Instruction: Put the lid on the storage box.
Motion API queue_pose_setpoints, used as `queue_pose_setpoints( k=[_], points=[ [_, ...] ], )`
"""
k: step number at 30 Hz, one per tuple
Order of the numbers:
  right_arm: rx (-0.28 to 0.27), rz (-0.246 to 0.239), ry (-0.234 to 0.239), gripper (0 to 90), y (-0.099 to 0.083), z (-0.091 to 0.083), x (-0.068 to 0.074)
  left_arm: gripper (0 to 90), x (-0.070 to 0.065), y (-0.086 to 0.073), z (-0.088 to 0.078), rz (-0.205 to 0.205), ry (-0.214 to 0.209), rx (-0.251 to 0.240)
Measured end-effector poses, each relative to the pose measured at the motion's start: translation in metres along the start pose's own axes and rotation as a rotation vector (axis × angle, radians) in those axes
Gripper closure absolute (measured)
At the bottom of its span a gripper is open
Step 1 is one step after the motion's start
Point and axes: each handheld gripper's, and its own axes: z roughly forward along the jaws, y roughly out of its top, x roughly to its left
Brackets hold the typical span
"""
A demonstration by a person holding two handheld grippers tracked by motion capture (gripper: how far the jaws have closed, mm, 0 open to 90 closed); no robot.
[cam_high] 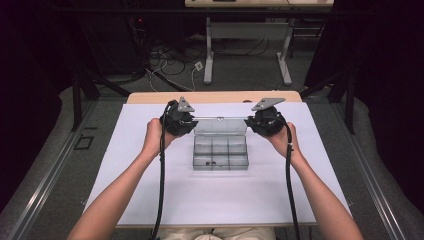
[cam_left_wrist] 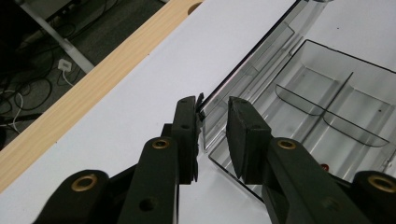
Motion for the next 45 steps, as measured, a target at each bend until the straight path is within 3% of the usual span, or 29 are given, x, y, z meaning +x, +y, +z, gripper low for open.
queue_pose_setpoints(
  k=[18,45],
  points=[
    [0.023,-0.062,-0.003,79.9,-0.007,-0.006,0.012,71.2,-0.012,-0.007,-0.005,0.060,-0.009,0.029],
    [0.031,-0.125,-0.004,78.0,-0.027,-0.015,0.032,68.0,-0.034,-0.028,-0.009,0.098,-0.015,0.015]
  ],
)
